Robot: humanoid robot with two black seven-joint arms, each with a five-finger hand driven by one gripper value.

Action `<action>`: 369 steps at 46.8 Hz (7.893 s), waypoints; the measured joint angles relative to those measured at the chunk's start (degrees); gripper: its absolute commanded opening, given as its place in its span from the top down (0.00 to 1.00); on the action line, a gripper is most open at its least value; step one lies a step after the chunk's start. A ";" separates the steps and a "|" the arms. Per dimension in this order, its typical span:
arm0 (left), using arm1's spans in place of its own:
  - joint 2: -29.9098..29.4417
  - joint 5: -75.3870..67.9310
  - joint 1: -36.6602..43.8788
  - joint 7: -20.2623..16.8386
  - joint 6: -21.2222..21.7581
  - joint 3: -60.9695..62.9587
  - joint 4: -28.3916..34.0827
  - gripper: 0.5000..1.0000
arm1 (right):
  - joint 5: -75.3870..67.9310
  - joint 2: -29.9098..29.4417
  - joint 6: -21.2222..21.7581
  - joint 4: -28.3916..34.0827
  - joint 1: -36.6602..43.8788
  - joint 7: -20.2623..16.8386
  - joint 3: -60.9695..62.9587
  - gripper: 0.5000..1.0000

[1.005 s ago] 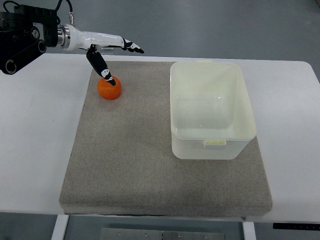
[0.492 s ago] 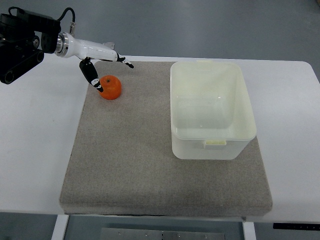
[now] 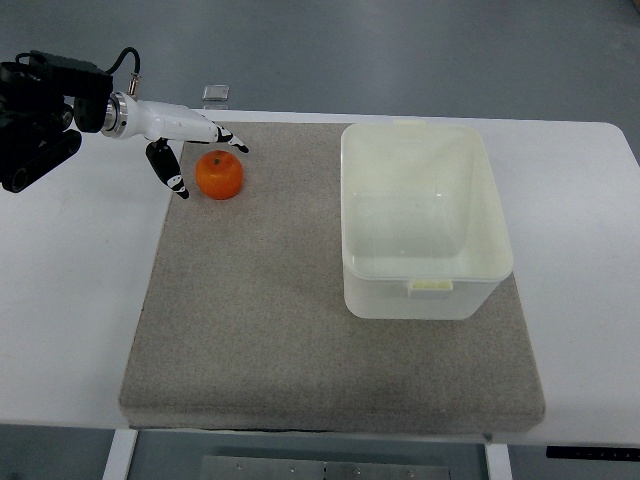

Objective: Put orange in box with left hand

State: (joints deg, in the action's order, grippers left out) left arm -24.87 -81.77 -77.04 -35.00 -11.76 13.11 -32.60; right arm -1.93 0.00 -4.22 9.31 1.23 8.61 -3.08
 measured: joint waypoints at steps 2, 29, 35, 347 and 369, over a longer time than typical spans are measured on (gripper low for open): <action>0.00 0.06 0.27 0.00 0.09 -0.11 0.00 0.00 | 0.00 0.00 0.00 0.00 0.00 0.00 0.00 0.15; 3.23 0.21 3.63 0.01 2.44 -0.37 3.84 0.00 | 0.00 0.00 0.00 0.00 0.00 0.00 0.00 0.15; 3.27 0.49 3.73 0.01 2.68 -0.47 4.09 0.00 | 0.00 0.00 0.00 0.00 0.00 0.00 0.00 0.15; 19.78 65.23 6.80 12.08 20.27 -11.38 24.62 0.11 | 0.00 0.00 0.00 0.01 -0.01 0.00 0.00 0.15; 19.17 81.95 13.40 15.09 4.53 -30.95 24.60 0.12 | 0.00 0.00 0.00 0.01 0.00 0.00 0.00 0.15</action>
State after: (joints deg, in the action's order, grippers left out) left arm -5.71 0.18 -63.64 -19.91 -7.22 -17.85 -8.00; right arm -1.93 0.00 -4.22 9.32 1.23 8.61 -3.08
